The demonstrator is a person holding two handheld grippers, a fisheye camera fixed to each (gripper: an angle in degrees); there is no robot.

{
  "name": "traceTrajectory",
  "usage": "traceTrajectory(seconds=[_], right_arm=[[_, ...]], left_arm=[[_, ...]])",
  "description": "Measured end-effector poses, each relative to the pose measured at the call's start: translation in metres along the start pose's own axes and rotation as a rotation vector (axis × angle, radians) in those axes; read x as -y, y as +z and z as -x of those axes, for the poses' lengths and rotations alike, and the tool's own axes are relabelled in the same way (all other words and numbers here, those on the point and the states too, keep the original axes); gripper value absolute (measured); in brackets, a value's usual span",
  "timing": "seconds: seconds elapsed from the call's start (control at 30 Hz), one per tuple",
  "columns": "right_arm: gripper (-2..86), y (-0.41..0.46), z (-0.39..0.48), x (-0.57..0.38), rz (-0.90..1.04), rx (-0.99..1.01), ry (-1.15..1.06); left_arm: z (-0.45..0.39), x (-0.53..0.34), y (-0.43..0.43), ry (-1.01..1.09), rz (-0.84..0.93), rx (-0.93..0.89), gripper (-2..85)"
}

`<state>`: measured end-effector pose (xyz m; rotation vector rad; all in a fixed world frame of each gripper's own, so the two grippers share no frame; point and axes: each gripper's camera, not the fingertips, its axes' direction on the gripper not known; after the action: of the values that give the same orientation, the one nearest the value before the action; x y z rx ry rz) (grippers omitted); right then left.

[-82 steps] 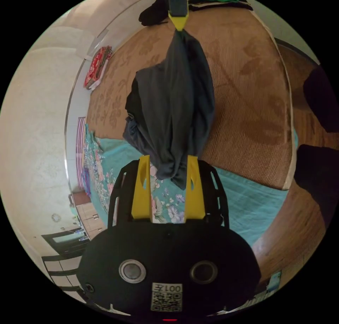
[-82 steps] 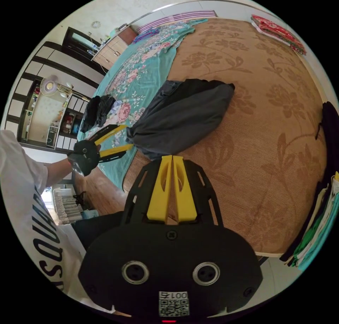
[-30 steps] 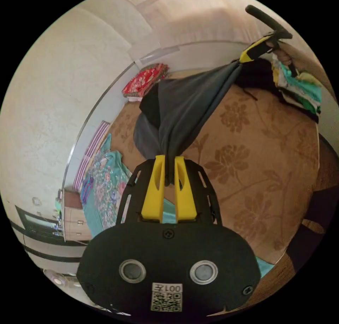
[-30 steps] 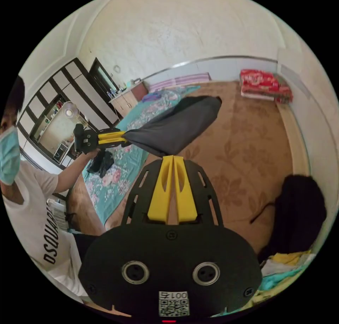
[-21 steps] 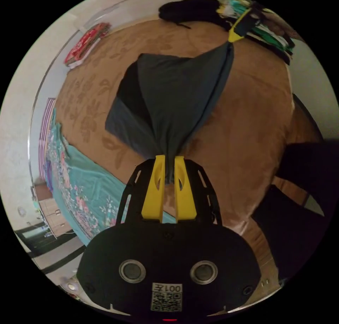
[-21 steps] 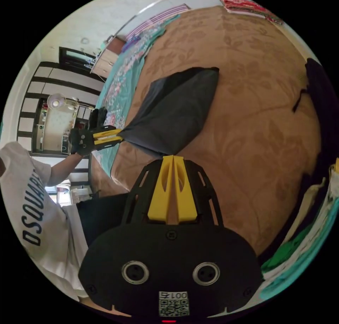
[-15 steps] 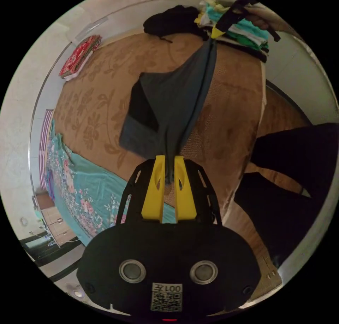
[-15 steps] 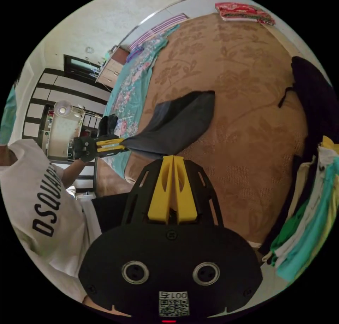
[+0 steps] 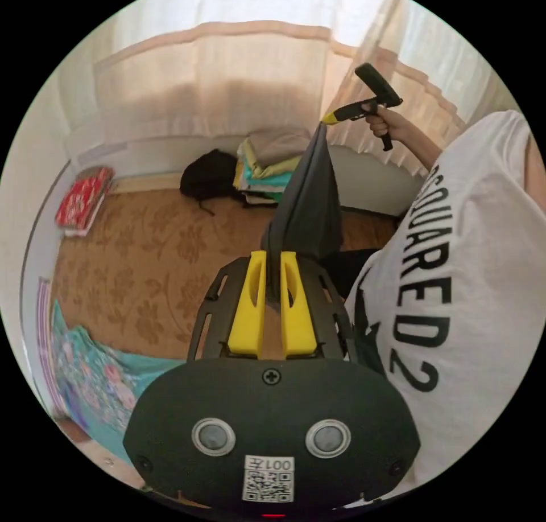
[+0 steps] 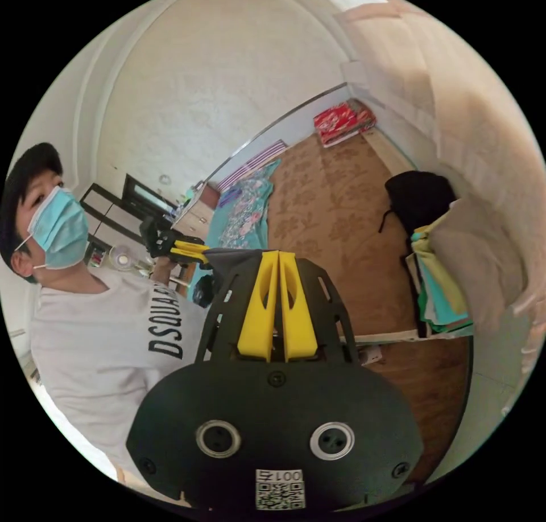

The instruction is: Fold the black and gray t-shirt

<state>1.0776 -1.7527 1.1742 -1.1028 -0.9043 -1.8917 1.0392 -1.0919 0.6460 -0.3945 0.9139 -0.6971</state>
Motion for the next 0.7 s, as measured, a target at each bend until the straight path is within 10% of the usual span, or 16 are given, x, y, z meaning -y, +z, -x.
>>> traceTrajectory(seconds=[0.4,0.7], right_arm=[[-0.1,-0.205,-0.090,0.095,-0.107,-0.334,-0.184],[-0.1,-0.251,-0.154,0.109,0.353,-0.666,-0.178]], left_arm=[[-0.026,0.281,0.047,0.072,-0.030,0.048,4.3],[-0.176,0.385,0.197,0.181,0.098,0.223,4.4]])
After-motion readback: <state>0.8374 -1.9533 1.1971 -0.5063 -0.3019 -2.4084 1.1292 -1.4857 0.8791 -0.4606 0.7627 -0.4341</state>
